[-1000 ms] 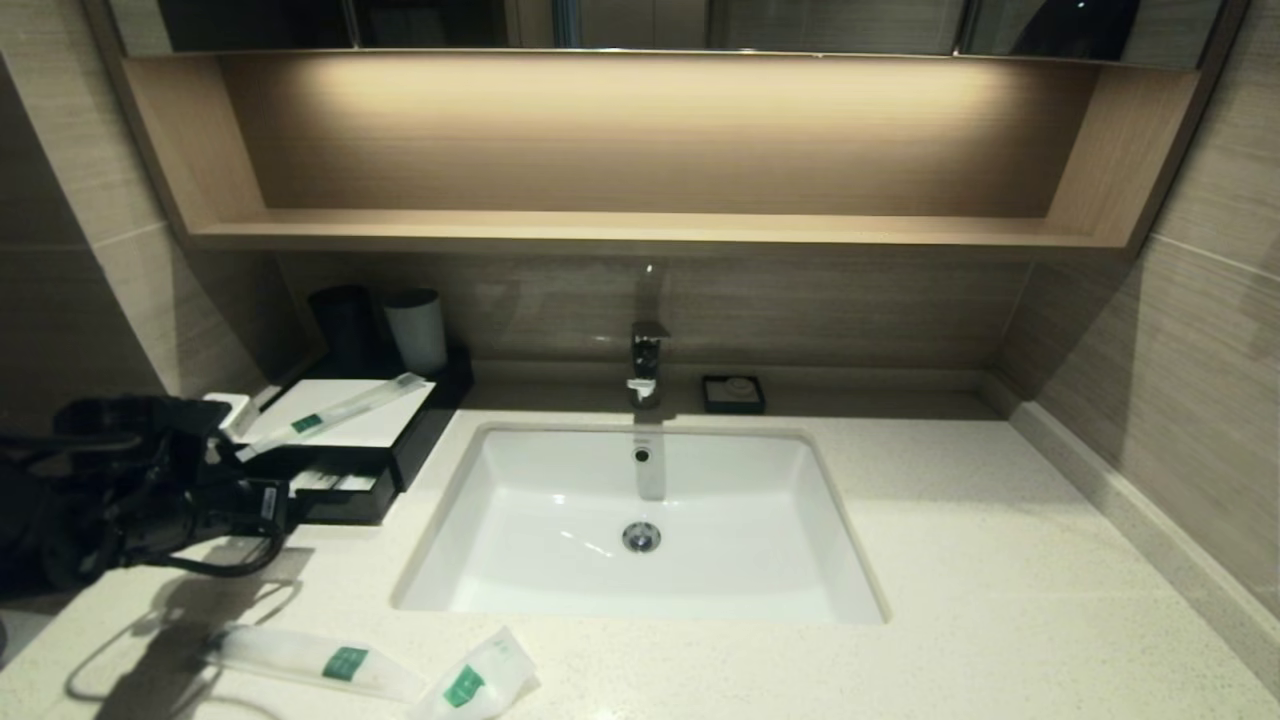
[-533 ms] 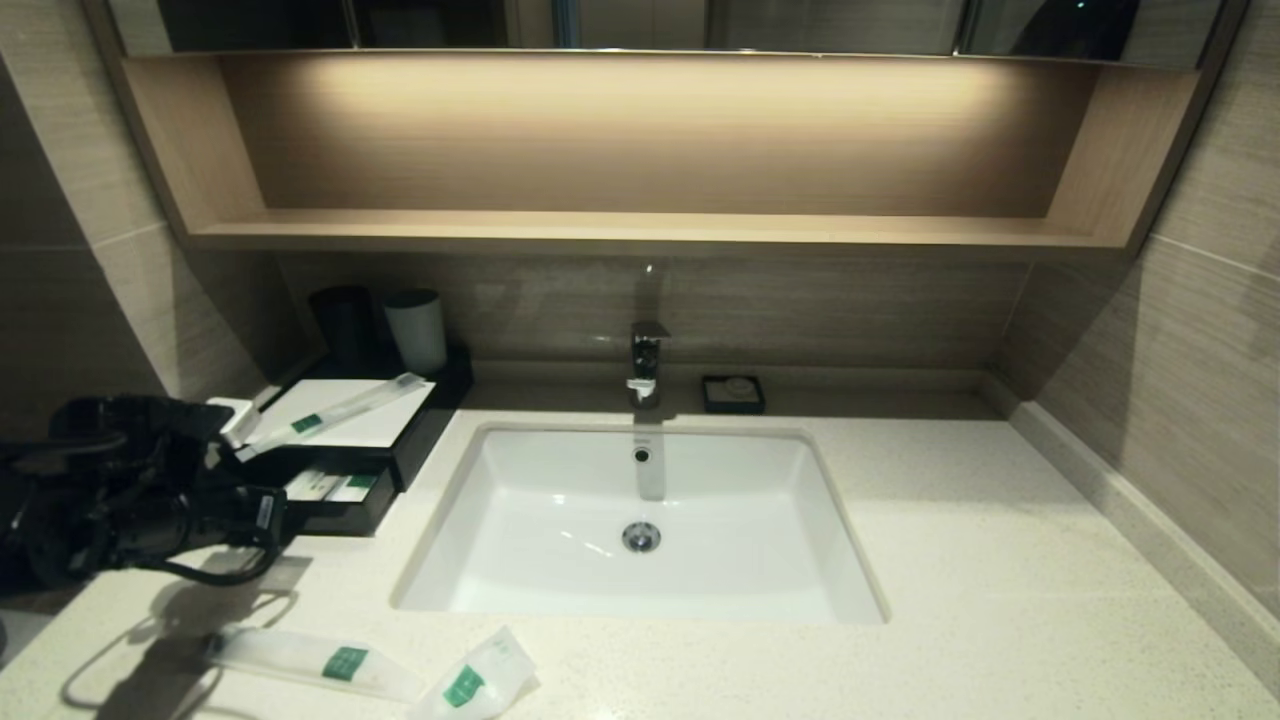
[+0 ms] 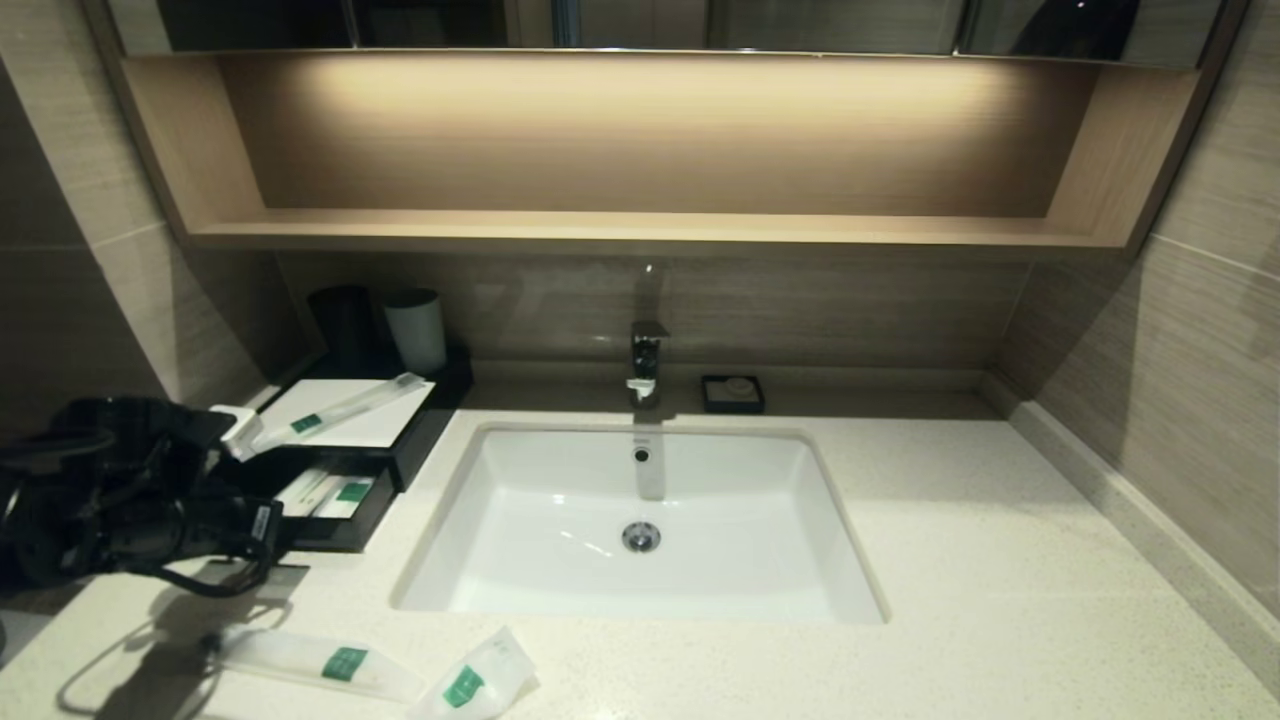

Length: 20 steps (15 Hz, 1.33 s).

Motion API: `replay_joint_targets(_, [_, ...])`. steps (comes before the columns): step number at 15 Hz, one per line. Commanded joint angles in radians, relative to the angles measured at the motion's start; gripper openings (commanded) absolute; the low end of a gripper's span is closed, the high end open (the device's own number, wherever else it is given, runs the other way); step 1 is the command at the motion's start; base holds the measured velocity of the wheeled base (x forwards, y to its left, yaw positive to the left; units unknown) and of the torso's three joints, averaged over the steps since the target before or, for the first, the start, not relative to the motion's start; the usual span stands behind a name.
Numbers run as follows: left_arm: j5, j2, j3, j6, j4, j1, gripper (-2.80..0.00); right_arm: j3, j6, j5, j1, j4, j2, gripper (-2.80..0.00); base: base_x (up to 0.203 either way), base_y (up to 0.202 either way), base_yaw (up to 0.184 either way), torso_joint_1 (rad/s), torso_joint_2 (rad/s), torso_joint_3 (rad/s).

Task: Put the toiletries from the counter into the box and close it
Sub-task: Open the drawer

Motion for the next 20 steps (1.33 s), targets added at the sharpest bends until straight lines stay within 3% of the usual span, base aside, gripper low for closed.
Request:
replay_joint_targets(1, [-0.002, -0.013, -0.003, 0.002, 0.002, 0.000, -2.80, 0.002, 0.000, 0.000, 0.000, 0.000, 0.001, -2.80, 0.000, 0.000, 0.000, 0.000, 0.00, 0.000])
replay_joint_targets(20, [0.037, -0.078, -0.113, 0.022, 0.372, 0.002, -2.80, 0.002, 0.000, 0.000, 0.000, 0.000, 0.001, -2.80, 0.000, 0.000, 0.000, 0.000, 0.00, 0.000])
